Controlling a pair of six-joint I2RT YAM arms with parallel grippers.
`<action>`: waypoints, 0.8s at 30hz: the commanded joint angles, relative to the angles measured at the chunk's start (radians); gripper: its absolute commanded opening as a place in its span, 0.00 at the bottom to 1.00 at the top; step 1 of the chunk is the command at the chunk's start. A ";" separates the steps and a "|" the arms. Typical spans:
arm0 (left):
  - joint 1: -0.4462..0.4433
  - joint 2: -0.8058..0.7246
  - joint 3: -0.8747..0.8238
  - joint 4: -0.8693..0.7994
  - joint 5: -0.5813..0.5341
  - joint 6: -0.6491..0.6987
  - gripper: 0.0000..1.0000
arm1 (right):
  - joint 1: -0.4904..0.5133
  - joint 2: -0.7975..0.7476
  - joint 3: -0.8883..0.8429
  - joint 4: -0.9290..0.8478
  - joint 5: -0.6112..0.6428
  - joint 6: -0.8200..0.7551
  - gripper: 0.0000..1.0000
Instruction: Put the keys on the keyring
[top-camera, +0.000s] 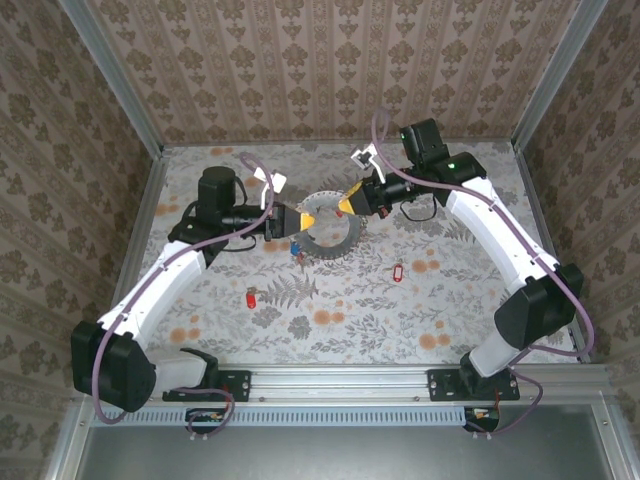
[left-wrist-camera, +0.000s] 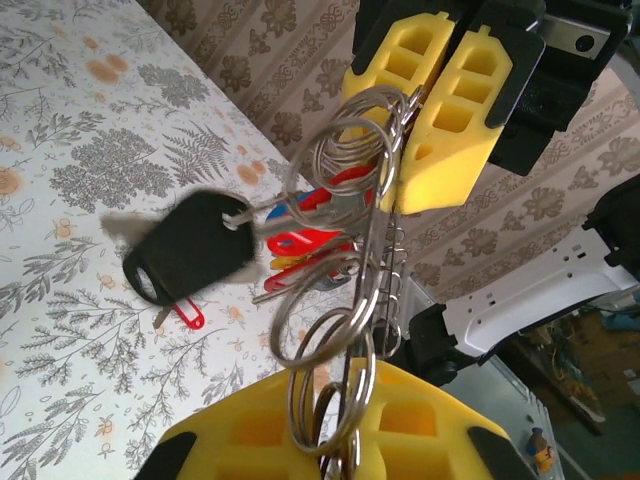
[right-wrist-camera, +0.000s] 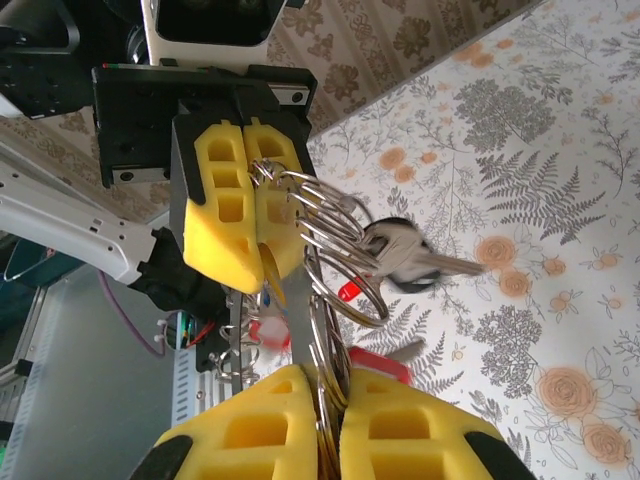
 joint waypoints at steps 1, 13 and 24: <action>0.001 -0.016 -0.013 0.123 -0.011 -0.089 0.00 | 0.003 -0.002 0.018 0.030 0.000 0.005 0.13; -0.014 -0.083 -0.163 0.547 -0.250 -0.314 0.00 | -0.095 -0.460 -0.472 0.668 0.591 0.275 0.50; -0.040 -0.129 -0.298 0.898 -0.503 -0.425 0.00 | 0.189 -0.681 -0.916 1.092 0.495 -0.185 0.34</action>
